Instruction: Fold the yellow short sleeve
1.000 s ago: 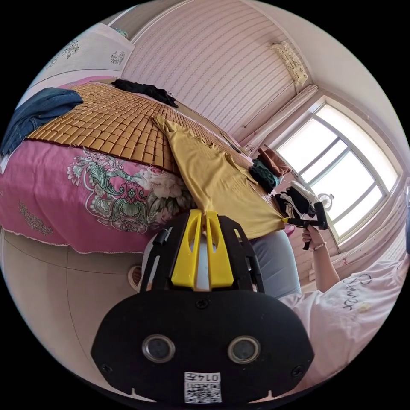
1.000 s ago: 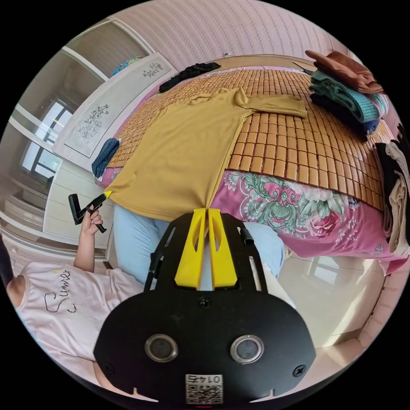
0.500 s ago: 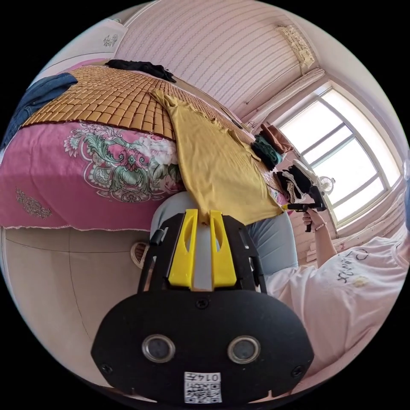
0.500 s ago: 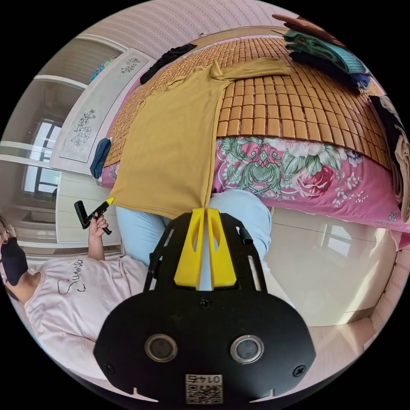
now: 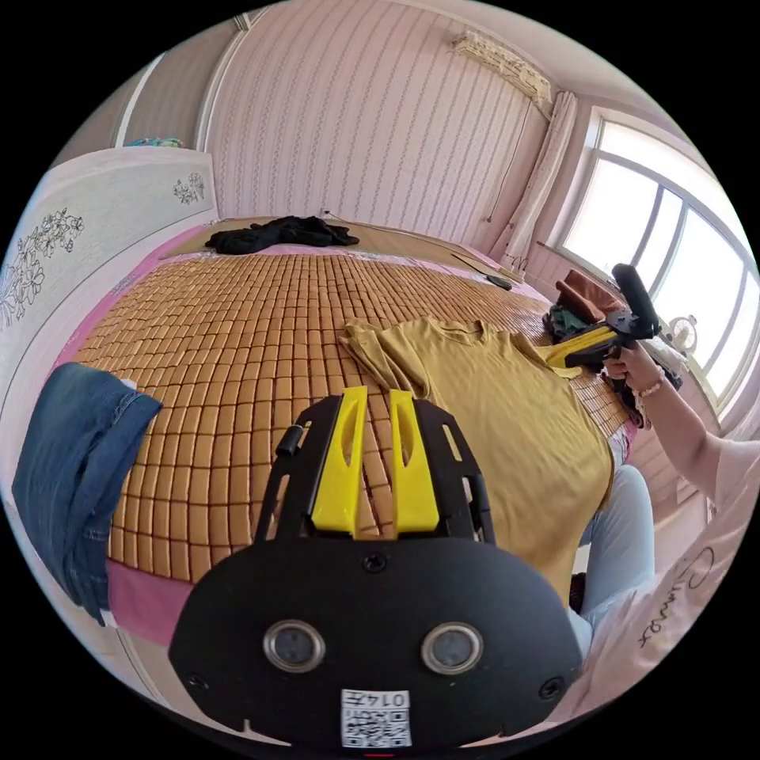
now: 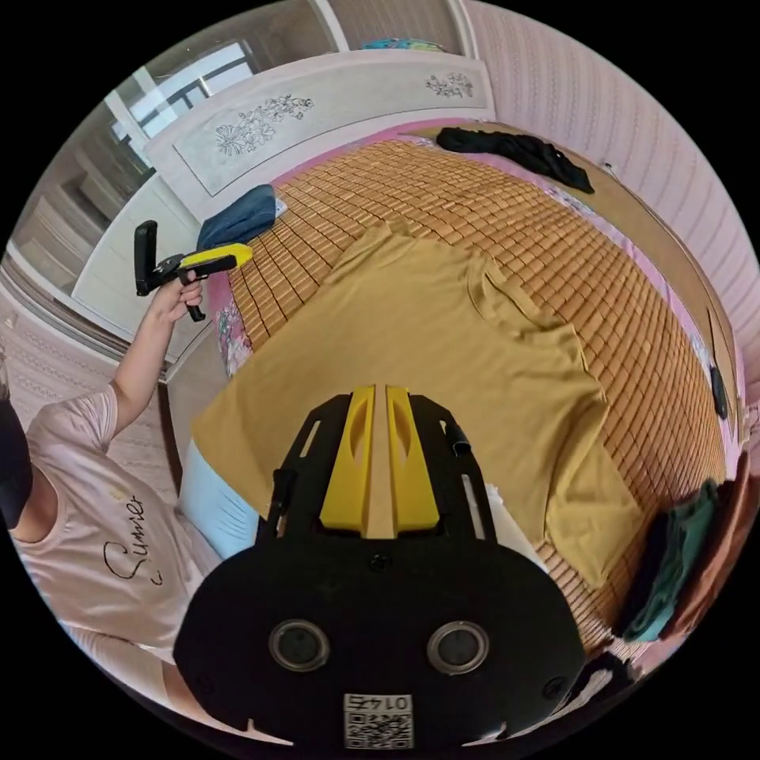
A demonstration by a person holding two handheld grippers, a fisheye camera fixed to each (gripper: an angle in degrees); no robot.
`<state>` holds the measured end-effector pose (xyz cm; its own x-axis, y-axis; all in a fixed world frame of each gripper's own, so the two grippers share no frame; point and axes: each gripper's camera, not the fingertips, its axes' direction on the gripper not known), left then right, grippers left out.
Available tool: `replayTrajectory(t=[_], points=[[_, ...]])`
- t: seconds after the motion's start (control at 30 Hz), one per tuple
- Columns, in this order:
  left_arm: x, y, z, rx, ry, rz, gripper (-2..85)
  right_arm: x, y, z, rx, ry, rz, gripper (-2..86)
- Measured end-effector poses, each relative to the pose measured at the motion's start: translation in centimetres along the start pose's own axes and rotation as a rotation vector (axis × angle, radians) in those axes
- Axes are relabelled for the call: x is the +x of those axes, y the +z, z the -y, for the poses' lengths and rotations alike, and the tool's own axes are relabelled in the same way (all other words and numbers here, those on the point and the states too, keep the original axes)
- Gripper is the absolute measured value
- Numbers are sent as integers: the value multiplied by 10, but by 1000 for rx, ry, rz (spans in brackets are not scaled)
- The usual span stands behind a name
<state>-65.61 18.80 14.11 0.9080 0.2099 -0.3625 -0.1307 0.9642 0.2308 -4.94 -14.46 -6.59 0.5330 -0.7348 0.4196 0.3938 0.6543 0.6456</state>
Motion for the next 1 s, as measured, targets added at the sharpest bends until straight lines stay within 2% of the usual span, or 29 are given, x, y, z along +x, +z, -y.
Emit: replayTrajectory(t=[0.13, 0.33, 0.47, 0.63, 0.9, 1.0], points=[[-8, 92, 65, -108, -1, 26, 89, 11, 49, 134, 55, -57, -83, 27], [-16, 162, 94, -248, 61, 62, 60, 25, 117, 242, 45, -39, -73, 72], [-31, 167, 96, -216, 31, -18, 0, 32, 149, 269, -26, -14, -34, 53], [-43, 159, 97, -157, 17, -56, -9, 32, 128, 281, 35, -55, -2, 0], [-60, 137, 76, -143, -42, -42, -10, -7, 126, 320, 59, -187, -29, -6], [-77, 135, 70, -135, -134, -95, -10, -31, 139, 338, 44, -244, -60, -6]])
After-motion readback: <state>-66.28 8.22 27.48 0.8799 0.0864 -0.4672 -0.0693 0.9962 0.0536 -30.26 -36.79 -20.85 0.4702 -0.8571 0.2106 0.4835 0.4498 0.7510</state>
